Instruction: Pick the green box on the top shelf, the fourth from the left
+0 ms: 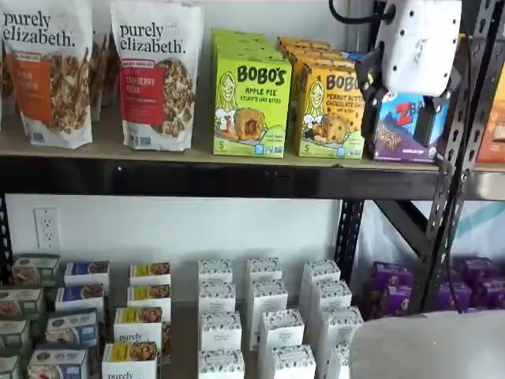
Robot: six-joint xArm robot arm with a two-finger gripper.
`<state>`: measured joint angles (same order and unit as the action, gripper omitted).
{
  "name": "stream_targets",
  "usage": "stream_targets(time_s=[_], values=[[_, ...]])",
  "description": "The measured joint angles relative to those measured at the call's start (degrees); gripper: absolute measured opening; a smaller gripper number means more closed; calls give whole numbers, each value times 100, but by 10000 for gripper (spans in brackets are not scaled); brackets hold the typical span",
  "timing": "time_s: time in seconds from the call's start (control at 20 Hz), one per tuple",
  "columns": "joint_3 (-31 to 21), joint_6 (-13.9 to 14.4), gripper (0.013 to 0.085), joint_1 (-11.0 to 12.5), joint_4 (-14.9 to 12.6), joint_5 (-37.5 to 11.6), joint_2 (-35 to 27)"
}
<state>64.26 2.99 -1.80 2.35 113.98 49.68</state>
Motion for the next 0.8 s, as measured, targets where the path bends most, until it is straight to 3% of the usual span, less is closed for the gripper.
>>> stream_targets(time_s=[0.15, 0.4, 0.8], values=[[-207, -134, 850, 215, 234, -388, 235], [-203, -133, 850, 212, 253, -427, 250], [-212, 246, 850, -250, 43, -572, 190]])
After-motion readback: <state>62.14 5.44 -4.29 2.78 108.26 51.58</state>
